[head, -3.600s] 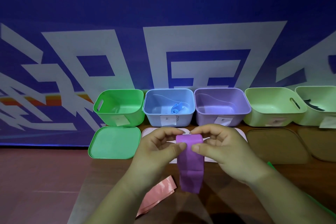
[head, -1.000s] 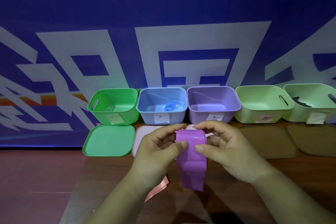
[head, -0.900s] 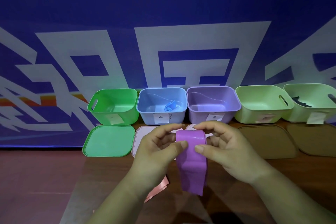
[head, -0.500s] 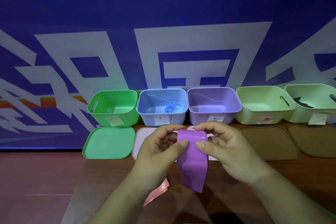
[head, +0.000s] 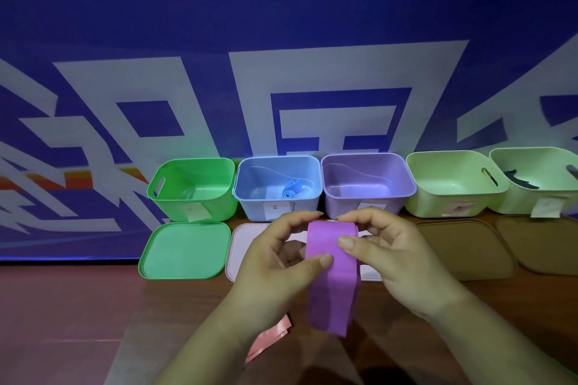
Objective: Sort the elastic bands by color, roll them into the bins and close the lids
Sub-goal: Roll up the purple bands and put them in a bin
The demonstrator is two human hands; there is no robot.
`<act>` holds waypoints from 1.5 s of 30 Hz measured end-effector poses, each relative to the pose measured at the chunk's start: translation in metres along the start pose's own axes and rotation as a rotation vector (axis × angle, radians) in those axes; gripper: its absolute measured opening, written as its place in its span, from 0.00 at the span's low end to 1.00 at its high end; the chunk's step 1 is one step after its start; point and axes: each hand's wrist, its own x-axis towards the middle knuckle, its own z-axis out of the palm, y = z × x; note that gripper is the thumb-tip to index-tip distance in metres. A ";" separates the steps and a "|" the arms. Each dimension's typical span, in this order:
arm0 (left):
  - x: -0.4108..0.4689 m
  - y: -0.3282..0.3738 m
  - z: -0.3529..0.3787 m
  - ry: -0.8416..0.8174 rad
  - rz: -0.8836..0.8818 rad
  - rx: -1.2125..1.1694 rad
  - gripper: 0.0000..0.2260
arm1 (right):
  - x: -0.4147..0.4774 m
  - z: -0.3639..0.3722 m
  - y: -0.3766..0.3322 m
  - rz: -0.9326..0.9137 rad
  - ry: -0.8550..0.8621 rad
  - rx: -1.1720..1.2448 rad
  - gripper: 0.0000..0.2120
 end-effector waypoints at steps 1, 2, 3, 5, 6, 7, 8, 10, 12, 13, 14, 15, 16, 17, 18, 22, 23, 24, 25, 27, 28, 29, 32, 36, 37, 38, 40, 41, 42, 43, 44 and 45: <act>0.001 0.000 0.000 -0.002 0.011 0.011 0.22 | 0.001 0.000 0.000 0.001 0.005 -0.005 0.14; 0.002 0.000 0.000 -0.001 0.022 0.025 0.21 | 0.002 -0.001 0.001 0.001 0.007 -0.014 0.13; 0.003 0.000 -0.001 0.001 0.032 0.044 0.21 | 0.002 -0.001 0.001 0.003 0.010 -0.023 0.13; 0.004 -0.001 -0.002 0.009 0.059 0.098 0.20 | 0.003 -0.002 0.001 0.011 0.013 -0.026 0.13; 0.004 -0.002 -0.002 0.011 0.074 0.125 0.19 | 0.003 -0.002 0.002 0.014 0.012 -0.020 0.13; 0.005 -0.003 -0.002 0.011 0.086 0.141 0.19 | 0.004 -0.002 0.002 0.018 0.010 -0.017 0.13; 0.005 -0.003 -0.002 0.013 0.088 0.143 0.18 | 0.004 -0.002 0.002 0.021 0.005 -0.020 0.13; 0.006 -0.004 -0.003 0.023 0.076 0.125 0.17 | 0.005 -0.003 0.003 0.021 -0.010 -0.039 0.13; 0.007 -0.005 -0.004 0.035 0.075 0.113 0.17 | 0.005 -0.003 0.003 0.004 -0.023 -0.090 0.13; 0.007 -0.004 -0.004 0.035 0.076 0.108 0.17 | 0.006 -0.003 0.003 -0.006 -0.031 -0.115 0.13; 0.007 -0.004 -0.004 0.032 0.076 0.103 0.17 | 0.005 -0.003 0.003 -0.013 -0.037 -0.121 0.13; 0.007 -0.003 -0.004 0.028 0.076 0.099 0.17 | 0.005 -0.003 0.003 -0.014 -0.041 -0.112 0.13; 0.008 -0.002 -0.004 0.027 0.076 0.100 0.16 | 0.004 -0.003 0.003 -0.010 -0.048 -0.104 0.14; 0.008 0.000 -0.003 0.031 0.076 0.103 0.16 | 0.004 -0.003 0.004 -0.009 -0.058 -0.102 0.16; 0.008 0.001 -0.003 0.038 0.076 0.105 0.15 | 0.003 -0.003 0.005 -0.011 -0.068 -0.106 0.20; 0.010 0.003 -0.002 0.065 0.066 0.133 0.14 | 0.002 -0.004 0.006 -0.046 -0.093 -0.095 0.23; 0.010 0.002 -0.002 0.069 0.060 0.133 0.14 | 0.002 -0.004 0.006 -0.052 -0.093 -0.102 0.22; 0.010 0.002 -0.002 0.071 0.055 0.131 0.14 | 0.002 -0.004 0.006 -0.053 -0.094 -0.099 0.22; 0.010 0.002 -0.002 0.072 0.052 0.128 0.14 | 0.002 -0.004 0.005 -0.044 -0.096 -0.086 0.23; 0.010 0.002 -0.001 0.071 0.050 0.128 0.15 | 0.002 -0.005 0.005 -0.017 -0.098 -0.046 0.26; 0.010 0.001 -0.001 0.068 0.052 0.129 0.15 | 0.002 -0.004 0.004 -0.012 -0.099 -0.033 0.26; 0.010 0.001 -0.001 0.064 0.054 0.129 0.14 | 0.002 -0.004 0.003 -0.010 -0.098 -0.028 0.23; 0.010 0.002 -0.001 0.043 0.056 0.123 0.14 | 0.003 -0.004 0.002 -0.008 -0.087 -0.014 0.17; 0.010 0.000 -0.003 0.017 0.057 0.132 0.18 | 0.003 -0.004 0.000 -0.031 -0.043 -0.012 0.16; 0.010 -0.001 -0.005 0.003 0.055 0.143 0.20 | 0.003 -0.004 -0.001 -0.035 -0.024 -0.013 0.16; 0.009 -0.003 -0.005 -0.012 0.051 0.151 0.22 | 0.003 -0.004 -0.001 -0.037 -0.009 -0.011 0.16; 0.009 -0.006 -0.006 -0.032 0.030 0.128 0.27 | 0.002 -0.003 -0.002 -0.041 0.006 -0.029 0.15; 0.009 -0.007 -0.006 -0.037 0.021 0.100 0.28 | 0.002 -0.004 -0.003 -0.045 0.007 -0.046 0.15; 0.009 -0.009 -0.005 -0.037 0.016 0.070 0.29 | 0.002 -0.004 -0.003 -0.051 0.008 -0.060 0.15; 0.009 -0.009 -0.005 -0.035 0.016 0.046 0.29 | 0.002 -0.003 -0.005 -0.054 0.012 -0.068 0.15; 0.010 -0.010 -0.004 -0.032 0.018 0.032 0.28 | 0.001 -0.002 -0.006 -0.055 0.015 -0.071 0.15; 0.010 -0.010 -0.004 -0.032 0.021 0.029 0.28 | 0.001 -0.002 -0.006 -0.055 0.014 -0.072 0.15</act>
